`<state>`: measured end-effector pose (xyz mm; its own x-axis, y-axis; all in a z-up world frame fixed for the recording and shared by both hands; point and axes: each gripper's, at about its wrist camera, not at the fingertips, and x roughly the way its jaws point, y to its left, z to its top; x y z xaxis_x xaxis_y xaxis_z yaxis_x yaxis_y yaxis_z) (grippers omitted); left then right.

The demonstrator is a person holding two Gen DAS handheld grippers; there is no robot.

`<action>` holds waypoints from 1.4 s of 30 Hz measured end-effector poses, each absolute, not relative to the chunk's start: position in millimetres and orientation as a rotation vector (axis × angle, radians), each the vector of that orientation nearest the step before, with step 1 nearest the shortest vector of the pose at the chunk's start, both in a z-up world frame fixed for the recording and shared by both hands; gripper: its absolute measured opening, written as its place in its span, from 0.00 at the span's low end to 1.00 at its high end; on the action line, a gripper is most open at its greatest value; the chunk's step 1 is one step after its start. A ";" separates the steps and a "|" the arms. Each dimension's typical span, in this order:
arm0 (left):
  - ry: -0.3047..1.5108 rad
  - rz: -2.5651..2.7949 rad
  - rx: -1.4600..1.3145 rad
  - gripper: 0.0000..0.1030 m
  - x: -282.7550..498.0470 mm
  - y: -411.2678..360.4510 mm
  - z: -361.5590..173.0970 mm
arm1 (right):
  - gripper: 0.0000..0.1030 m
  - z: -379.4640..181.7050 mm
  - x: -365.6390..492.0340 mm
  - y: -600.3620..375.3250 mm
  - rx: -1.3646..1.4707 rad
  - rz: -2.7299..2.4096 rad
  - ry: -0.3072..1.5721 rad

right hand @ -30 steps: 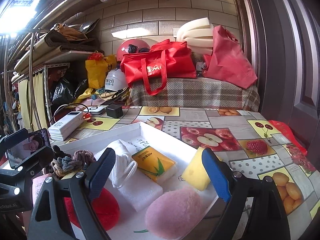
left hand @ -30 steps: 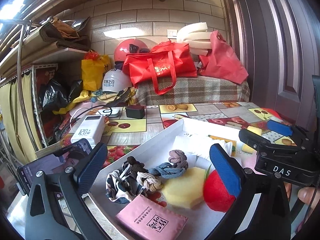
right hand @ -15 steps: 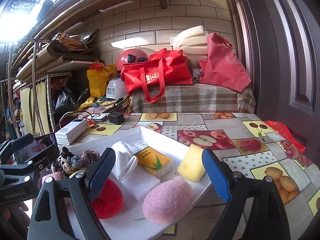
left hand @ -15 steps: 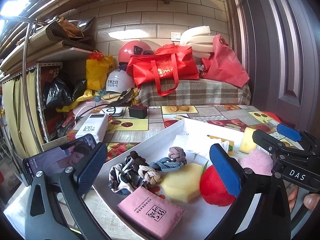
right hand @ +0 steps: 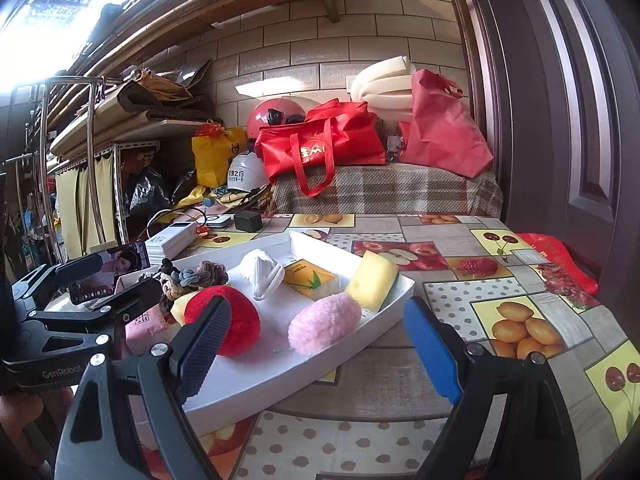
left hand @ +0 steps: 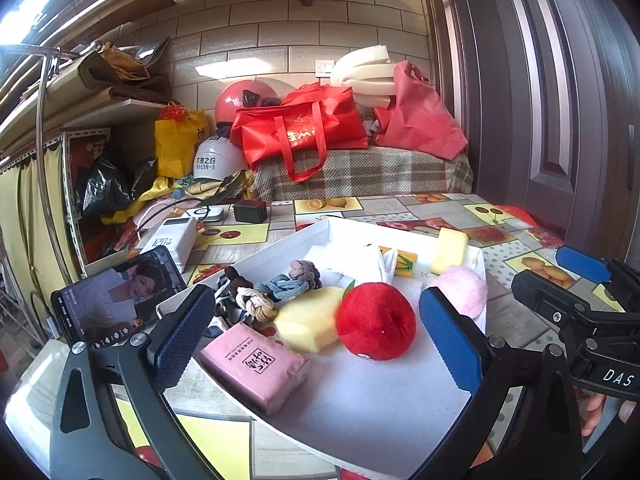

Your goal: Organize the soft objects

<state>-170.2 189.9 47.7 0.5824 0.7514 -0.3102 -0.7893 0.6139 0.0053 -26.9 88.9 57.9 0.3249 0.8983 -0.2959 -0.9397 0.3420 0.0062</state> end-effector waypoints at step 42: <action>0.401 0.830 -0.081 1.00 -145.4 73.3 51.4 | 0.86 65.8 -7.2 -65.6 -0.051 0.889 0.274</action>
